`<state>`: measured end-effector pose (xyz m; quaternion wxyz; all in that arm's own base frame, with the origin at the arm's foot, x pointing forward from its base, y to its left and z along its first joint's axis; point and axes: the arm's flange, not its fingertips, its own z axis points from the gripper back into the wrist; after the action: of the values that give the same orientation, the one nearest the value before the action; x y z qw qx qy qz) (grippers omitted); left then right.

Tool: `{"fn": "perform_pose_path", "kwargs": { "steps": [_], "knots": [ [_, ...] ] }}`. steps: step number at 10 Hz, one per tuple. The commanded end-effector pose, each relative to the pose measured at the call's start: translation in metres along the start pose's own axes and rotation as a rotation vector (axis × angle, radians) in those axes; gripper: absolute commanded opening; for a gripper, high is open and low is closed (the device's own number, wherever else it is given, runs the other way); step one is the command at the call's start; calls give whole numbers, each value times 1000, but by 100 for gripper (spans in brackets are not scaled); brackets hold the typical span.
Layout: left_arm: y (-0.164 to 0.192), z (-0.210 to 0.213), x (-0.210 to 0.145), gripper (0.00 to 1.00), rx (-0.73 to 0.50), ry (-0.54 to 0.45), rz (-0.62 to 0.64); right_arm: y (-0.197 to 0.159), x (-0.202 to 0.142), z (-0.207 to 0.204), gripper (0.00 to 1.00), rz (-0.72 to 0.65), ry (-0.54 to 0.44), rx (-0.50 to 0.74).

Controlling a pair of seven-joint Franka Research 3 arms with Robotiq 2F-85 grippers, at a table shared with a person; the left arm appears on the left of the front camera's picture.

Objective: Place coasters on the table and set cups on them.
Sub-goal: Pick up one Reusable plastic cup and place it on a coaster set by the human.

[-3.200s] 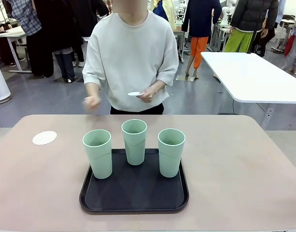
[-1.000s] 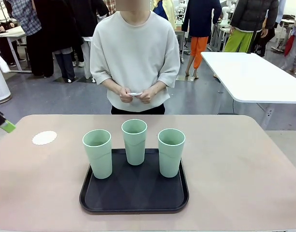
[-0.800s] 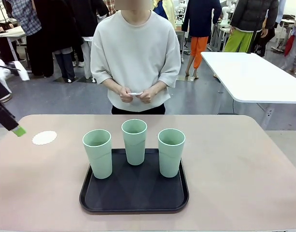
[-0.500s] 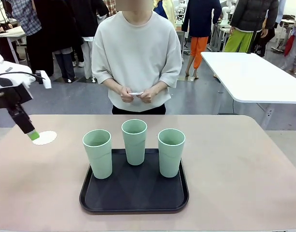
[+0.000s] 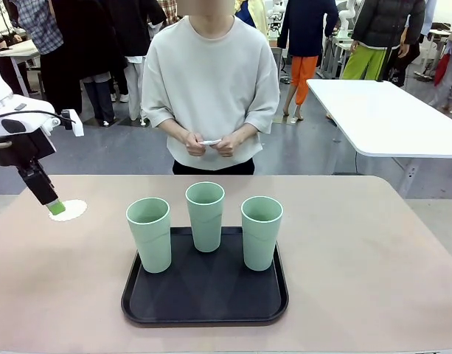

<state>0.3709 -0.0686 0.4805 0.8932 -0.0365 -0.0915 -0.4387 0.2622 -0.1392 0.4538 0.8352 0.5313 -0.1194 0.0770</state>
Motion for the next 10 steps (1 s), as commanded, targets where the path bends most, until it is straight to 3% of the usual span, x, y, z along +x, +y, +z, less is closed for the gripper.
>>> {"fn": "perform_pose_path", "kwargs": {
  "steps": [1,3,4,5,7,9,10],
  "knots": [
    [0,1,-2,100,11,6,7,2,0,1,100,11,-6,14],
    [0,0,0,100,0,-1,1,2,0,1,100,11,-6,14],
    [-3,-16,-9,100,2,-105,-221,2,0,1,100,11,-6,14],
    [-9,-27,-20,100,-2,-217,-355,2,0,1,100,11,-6,14],
    [-3,-51,-34,100,-116,-424,-487,2,0,1,100,11,-6,14],
    [19,-67,-39,100,-275,-625,-533,2,0,1,100,11,-6,14],
    [33,-84,-34,100,-341,-665,-552,2,0,1,100,11,-6,14]
  ]
}}
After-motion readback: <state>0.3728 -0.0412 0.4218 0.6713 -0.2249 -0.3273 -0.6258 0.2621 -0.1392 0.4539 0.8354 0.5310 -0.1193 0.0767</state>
